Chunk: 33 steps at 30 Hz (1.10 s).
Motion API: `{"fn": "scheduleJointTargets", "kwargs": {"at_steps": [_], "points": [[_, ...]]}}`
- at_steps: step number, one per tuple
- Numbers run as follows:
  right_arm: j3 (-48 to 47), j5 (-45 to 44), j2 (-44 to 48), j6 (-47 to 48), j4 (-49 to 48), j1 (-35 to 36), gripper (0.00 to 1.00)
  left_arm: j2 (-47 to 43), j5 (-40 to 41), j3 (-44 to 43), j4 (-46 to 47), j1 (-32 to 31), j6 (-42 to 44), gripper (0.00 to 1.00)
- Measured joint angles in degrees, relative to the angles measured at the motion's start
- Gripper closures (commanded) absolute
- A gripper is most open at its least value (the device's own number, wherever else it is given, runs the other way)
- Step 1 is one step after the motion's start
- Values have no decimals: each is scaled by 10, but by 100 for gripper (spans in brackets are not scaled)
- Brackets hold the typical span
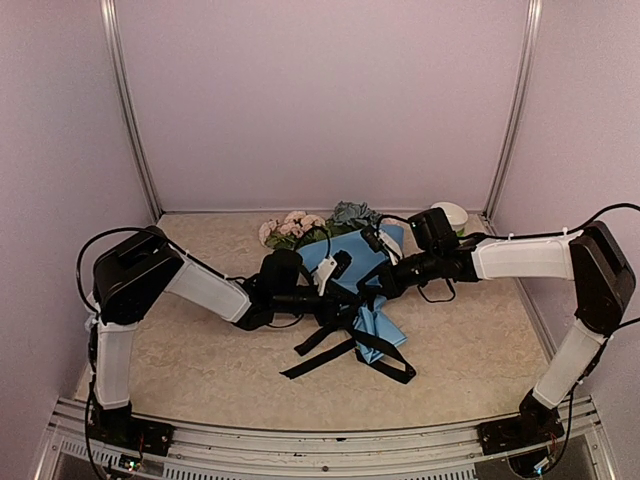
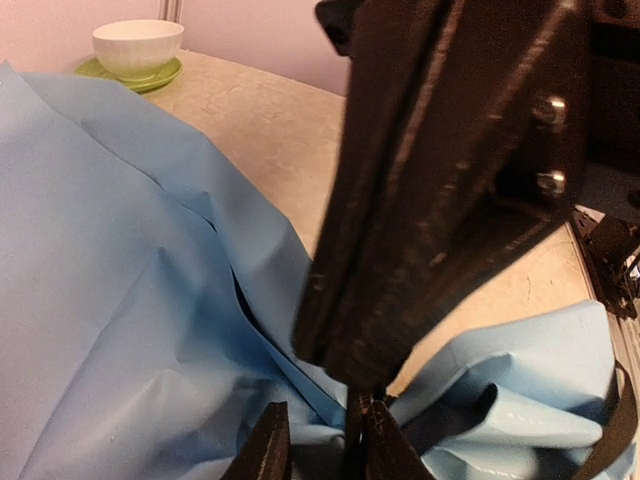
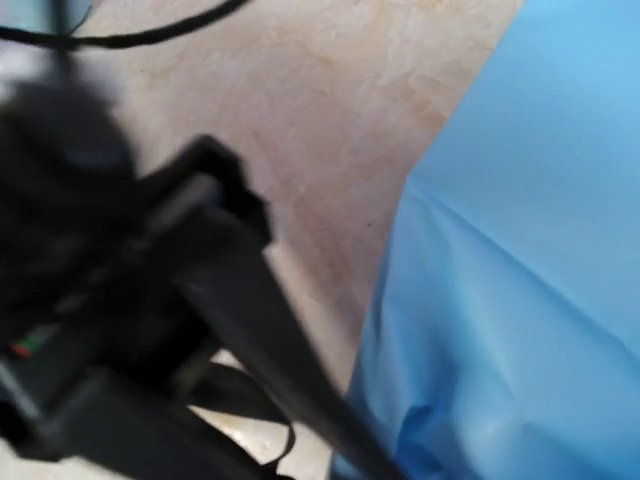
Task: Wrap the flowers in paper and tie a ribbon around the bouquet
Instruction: Cross the half-tied ribbon over the folded bouquet.
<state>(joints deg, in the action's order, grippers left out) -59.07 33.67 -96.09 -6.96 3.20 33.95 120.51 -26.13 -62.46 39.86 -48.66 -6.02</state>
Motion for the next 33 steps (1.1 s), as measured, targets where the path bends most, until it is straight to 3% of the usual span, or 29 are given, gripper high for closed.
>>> {"fn": "scheduleJointTargets", "kwargs": {"at_steps": [4,9,18,21,26,33], "points": [[0,4,0,0,1,0,100,23,8,-19,-5,1,-6,99],[1,4,0,1,2,0,100,21,12,-14,2,3,-15,100],[9,-16,28,5,29,-3,50,-12,23,27,53,2,-49,100],[17,-35,59,9,43,-2,50,-12,28,27,61,1,-55,100],[38,-97,120,22,78,33,61,-12,36,27,59,0,-57,100],[94,-149,158,26,115,160,52,-17,50,27,47,-1,-57,100]]}}
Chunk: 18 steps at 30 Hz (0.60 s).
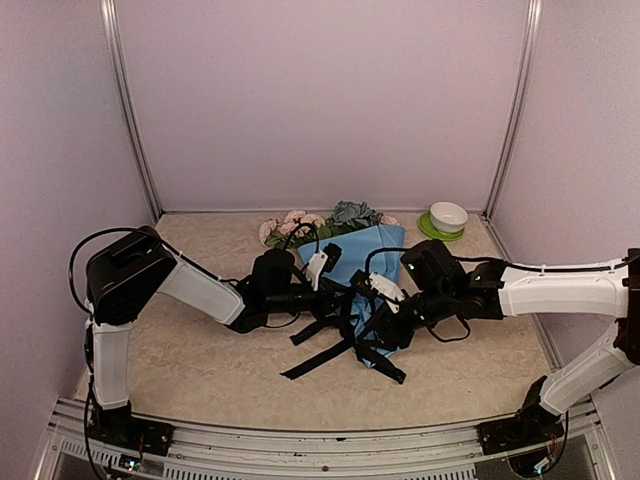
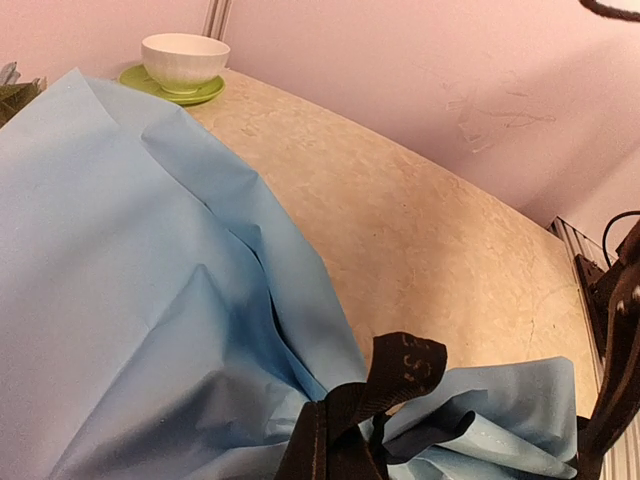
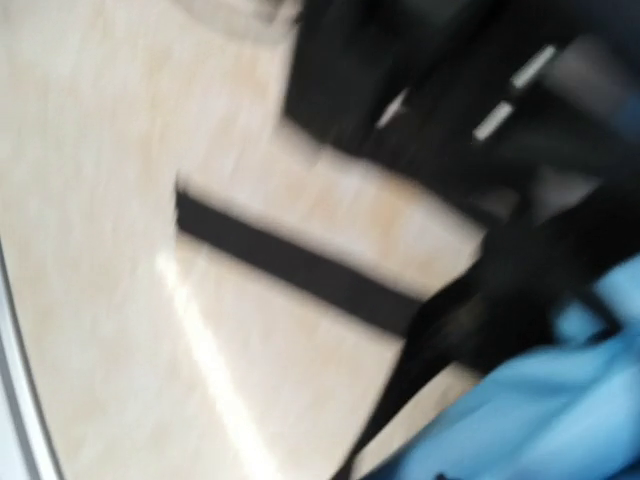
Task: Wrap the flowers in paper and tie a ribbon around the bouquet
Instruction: Cross the half-tied ribbon over the folded bouquet.
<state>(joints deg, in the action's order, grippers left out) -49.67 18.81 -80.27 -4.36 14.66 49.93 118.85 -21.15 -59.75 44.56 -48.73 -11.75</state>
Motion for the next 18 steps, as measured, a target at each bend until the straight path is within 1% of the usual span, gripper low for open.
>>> {"fn": "scheduleJointTargets", "kwargs": {"at_steps": [3,7,9,11,12,13,16,17,18], "points": [[5,-24,-10,3,20,35,50,0,2,0,-1,-1,0,100],[-7,-56,-40,19,39,63,45,0,4,0,-2,-3,0,100],[-14,-73,-55,29,48,73,46,0,5,0,-2,-3,0,100],[-17,-95,-66,38,57,79,52,0,4,0,-3,-3,0,100],[-18,-104,-71,43,59,82,58,0,4,0,-4,-3,0,100],[-19,-111,-73,47,62,83,65,0,4,0,-5,-3,0,100],[-26,-133,-82,51,68,85,92,0,4,0,-5,-3,0,100],[-29,-138,-83,57,69,85,99,0,4,0,-5,-3,0,100],[-31,-143,-84,59,70,85,100,0,4,0,-5,-3,0,100]]}}
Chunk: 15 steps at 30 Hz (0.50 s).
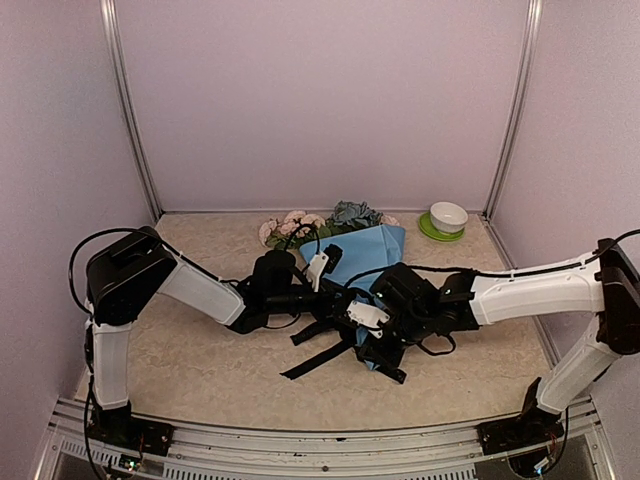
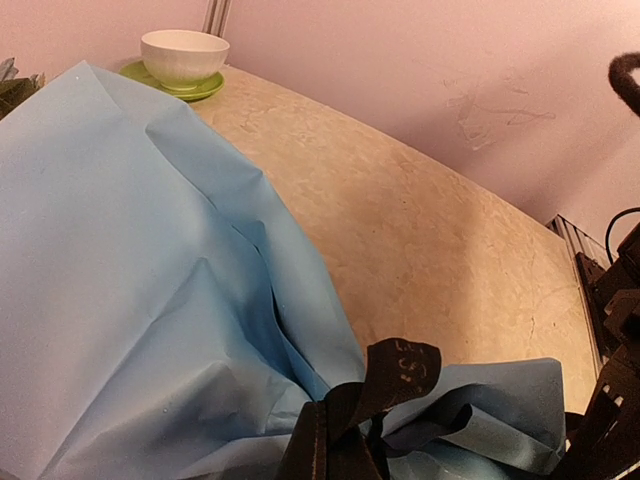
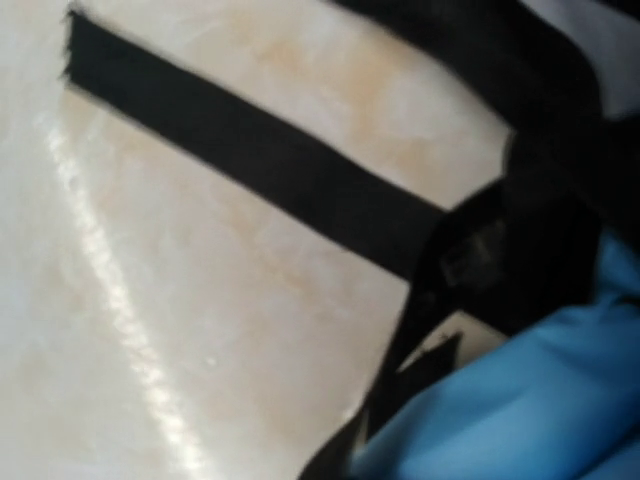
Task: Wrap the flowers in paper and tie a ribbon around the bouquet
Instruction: Cross the half-tied ribbon over the folded bouquet.
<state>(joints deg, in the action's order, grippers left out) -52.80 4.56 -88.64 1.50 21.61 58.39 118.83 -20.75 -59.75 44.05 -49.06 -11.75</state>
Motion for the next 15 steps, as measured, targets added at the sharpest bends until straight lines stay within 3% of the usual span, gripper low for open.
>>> {"fn": "scheduleJointTargets", "kwargs": {"at_steps": [7,15], "points": [[-13,0,0,-16,6,-4,100,0,0,0,-2,0,0,100],[-26,156,-5,-116,-36,-87,100,0,2,-1,-10,-5,3,100]]}}
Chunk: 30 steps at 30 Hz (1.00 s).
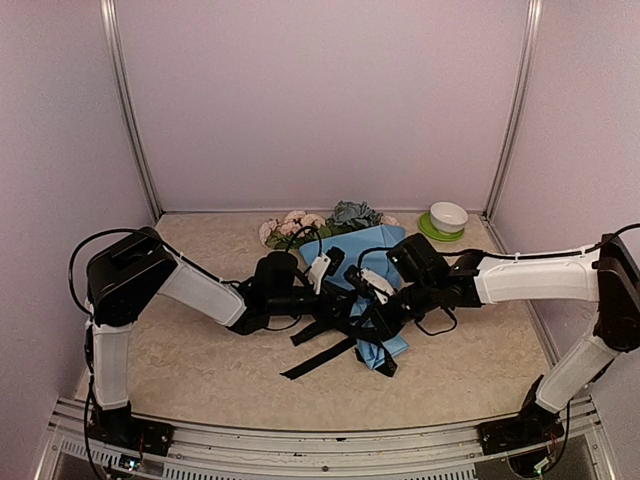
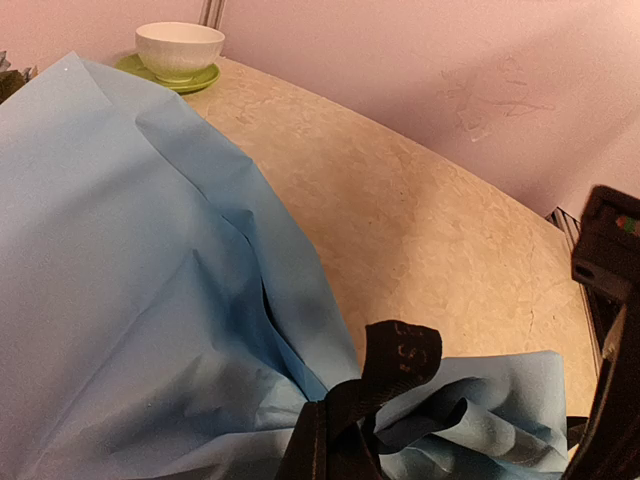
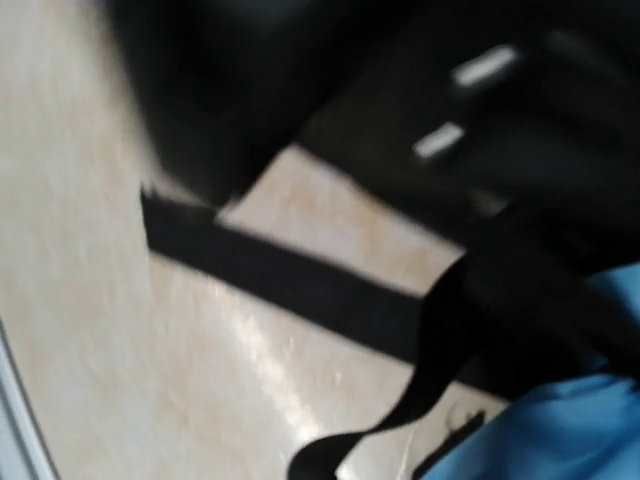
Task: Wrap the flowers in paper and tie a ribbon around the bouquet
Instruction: Cross the half-tied ribbon over the folded bouquet.
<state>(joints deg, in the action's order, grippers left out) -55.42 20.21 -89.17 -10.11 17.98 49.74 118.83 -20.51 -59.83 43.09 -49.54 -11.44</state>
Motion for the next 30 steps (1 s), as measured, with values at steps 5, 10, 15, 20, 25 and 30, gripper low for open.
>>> {"fn": "scheduleJointTargets", "kwargs": {"at_steps": [5,10,15,20,25,30], "points": [[17,37,-1,-75,-71,-53,100,0,3,0,-4,-3,2,100],[20,-5,-7,-124,-133,-69,100,-2,7,0,-8,-6,2,100],[26,-54,-33,-171,-164,-83,100,-4,16,0,-8,-10,2,100],[28,-88,-39,-191,-174,-90,100,-4,21,0,-8,-11,2,100],[33,-81,-52,-196,-215,-90,100,-4,19,0,-12,-18,4,100],[37,-51,-78,-193,-229,-90,100,-4,17,0,-12,-30,1,96]]}}
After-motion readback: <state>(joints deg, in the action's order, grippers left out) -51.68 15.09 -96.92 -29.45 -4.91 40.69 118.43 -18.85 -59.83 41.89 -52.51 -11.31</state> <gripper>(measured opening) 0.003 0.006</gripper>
